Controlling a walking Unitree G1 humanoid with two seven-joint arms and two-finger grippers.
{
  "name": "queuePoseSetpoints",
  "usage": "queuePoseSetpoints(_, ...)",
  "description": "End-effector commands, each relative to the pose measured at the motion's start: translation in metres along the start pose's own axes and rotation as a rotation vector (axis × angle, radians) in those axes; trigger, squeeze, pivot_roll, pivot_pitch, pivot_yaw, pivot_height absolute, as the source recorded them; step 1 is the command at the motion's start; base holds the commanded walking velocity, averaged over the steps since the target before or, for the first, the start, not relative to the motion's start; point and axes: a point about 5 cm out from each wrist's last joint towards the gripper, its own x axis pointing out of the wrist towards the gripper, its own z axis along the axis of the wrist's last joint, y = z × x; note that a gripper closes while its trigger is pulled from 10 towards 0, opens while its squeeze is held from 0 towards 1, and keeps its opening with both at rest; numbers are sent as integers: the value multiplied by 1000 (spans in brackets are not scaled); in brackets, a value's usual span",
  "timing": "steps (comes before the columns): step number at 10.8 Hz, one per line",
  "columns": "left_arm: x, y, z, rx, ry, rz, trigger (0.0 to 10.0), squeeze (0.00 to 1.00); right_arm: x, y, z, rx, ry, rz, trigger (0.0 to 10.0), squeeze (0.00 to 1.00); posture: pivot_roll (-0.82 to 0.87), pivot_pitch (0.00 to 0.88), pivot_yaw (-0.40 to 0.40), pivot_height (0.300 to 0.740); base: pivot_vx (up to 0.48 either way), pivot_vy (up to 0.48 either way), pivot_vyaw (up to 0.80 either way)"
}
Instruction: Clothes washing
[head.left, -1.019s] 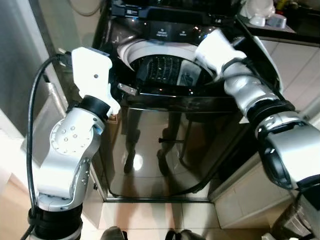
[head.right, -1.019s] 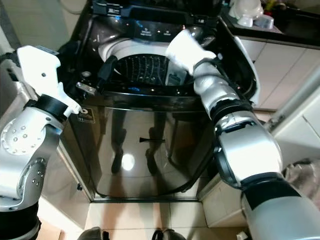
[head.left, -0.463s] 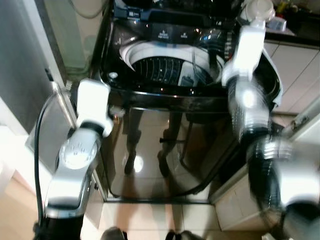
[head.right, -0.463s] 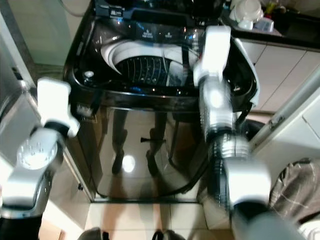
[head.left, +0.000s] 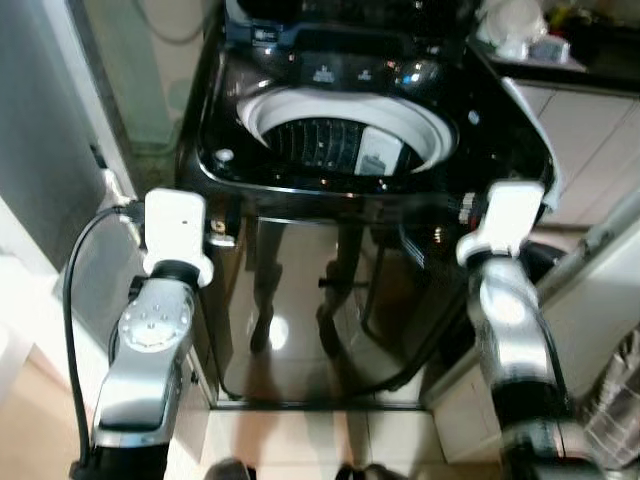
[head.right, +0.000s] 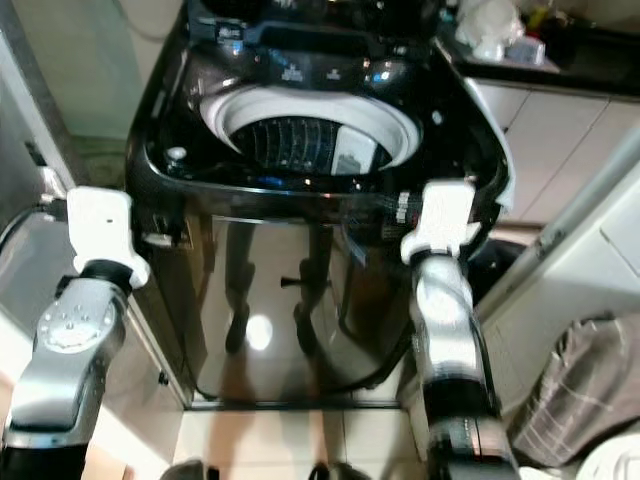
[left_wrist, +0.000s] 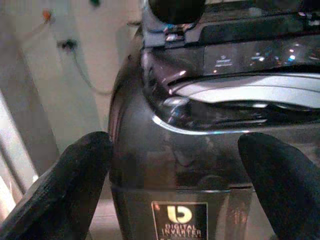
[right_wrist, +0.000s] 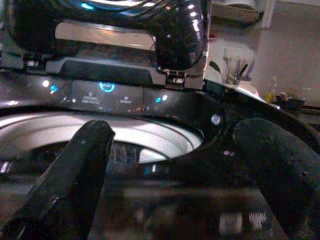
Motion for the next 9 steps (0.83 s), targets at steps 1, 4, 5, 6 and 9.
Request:
queuePoseSetpoints(1,-2,-5,2,30,-22,-22,10000,0,-6,3,-5,-5,29,22,10000,0,20,0,-55,740,0,0,0)
queuePoseSetpoints(4,-1,-8,-1,24,-19,-25,10000,0,4,4,11,-56,-42,53,10000,0,10,0,-41,740,0,0,0)
queuePoseSetpoints(5,1,-8,1,24,-31,-26,10000,0,30,3,49,-126,-215,49,10000,0,8,0,-36,740,0,0,0)
queuePoseSetpoints(6,2,-9,2,24,-37,-29,10000,0,47,2,80,-220,-345,57,10000,0,8,0,-36,740,0,0,0)
queuePoseSetpoints(9,3,-10,2,20,-44,-22,10000,0,59,5,96,-354,-455,76,10000,0,21,0,-44,740,0,0,0)
